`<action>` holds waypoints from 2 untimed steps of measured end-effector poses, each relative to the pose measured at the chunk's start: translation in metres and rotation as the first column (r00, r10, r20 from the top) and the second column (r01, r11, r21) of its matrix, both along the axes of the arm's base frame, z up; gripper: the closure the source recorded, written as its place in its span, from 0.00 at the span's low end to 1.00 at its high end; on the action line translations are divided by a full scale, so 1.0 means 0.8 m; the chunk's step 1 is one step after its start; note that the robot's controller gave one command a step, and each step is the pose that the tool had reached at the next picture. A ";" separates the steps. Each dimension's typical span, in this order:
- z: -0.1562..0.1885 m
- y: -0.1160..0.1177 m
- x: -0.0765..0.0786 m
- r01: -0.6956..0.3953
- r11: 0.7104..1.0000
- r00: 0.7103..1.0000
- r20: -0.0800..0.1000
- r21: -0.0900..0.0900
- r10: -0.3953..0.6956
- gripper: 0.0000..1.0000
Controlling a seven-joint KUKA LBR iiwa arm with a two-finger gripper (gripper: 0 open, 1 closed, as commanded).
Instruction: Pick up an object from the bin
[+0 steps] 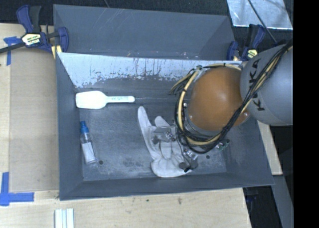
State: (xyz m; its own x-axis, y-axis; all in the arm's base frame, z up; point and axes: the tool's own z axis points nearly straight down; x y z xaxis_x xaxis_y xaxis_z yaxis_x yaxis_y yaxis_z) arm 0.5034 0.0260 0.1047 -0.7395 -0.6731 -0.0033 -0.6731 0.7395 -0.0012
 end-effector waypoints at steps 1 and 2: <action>-0.030 0.011 0.036 -0.253 0.968 0.968 -0.001 -0.002 0.253 0.00; -0.040 0.052 0.016 -0.366 0.930 0.930 0.002 -0.001 0.366 1.00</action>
Offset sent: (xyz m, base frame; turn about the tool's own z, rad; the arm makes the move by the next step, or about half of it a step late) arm 0.0114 0.0410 -0.0347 -0.3761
